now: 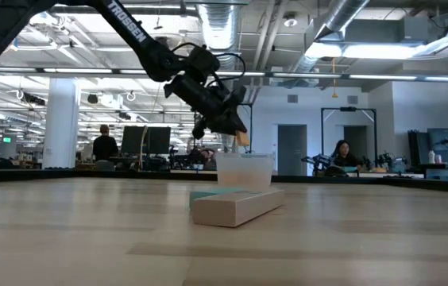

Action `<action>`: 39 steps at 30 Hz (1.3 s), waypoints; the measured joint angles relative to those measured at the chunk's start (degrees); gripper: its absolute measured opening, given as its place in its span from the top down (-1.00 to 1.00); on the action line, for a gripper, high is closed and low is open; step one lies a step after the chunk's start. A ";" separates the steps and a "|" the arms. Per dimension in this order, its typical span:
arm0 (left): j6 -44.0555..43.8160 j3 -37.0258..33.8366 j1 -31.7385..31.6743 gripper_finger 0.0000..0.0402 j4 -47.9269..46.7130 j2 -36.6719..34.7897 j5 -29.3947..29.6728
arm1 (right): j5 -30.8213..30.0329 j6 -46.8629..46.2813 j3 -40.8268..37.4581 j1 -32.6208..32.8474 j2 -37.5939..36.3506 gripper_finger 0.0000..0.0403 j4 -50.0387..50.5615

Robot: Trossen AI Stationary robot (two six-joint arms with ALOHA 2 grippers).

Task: Sort & place blocks by color
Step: Put the orange block into the transparent white bin, then put the light brown block into the transparent blue bin

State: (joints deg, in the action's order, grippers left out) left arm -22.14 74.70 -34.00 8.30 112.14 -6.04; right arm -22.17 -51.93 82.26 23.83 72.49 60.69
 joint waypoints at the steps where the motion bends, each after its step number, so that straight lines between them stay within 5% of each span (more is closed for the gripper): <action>1: -0.57 0.70 0.02 0.74 0.37 0.58 0.12 | -0.01 -0.47 0.00 0.00 0.00 -0.60 0.00; 11: 2.85 6.09 -0.33 -0.06 -4.59 1.31 1.54 | -0.03 -2.29 0.00 1.75 0.00 -0.60 0.04; 15: 5.88 12.24 -0.77 -0.20 -17.19 1.31 -5.76 | -0.05 -2.66 0.00 1.71 0.00 -0.60 0.07; 20: 17.24 18.85 1.67 -0.21 -38.28 0.23 -13.83 | -0.09 -0.95 0.00 1.68 0.00 -0.60 0.09; 25: 24.89 18.79 7.87 -0.13 -51.15 -6.30 -9.39 | -0.19 3.17 0.00 1.56 0.00 -0.60 -0.21; 35: 24.10 18.43 23.18 0.02 -50.18 -22.17 0.09 | -0.65 16.95 0.03 -1.05 1.56 -0.60 -9.64; 39: 22.09 12.64 29.24 0.07 -46.58 -30.29 4.56 | 0.89 22.96 0.02 -1.16 5.30 -0.60 -12.65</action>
State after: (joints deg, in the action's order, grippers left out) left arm -0.05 87.33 -4.77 -38.28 81.85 -1.48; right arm -21.27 -28.96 82.28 22.68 77.79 48.03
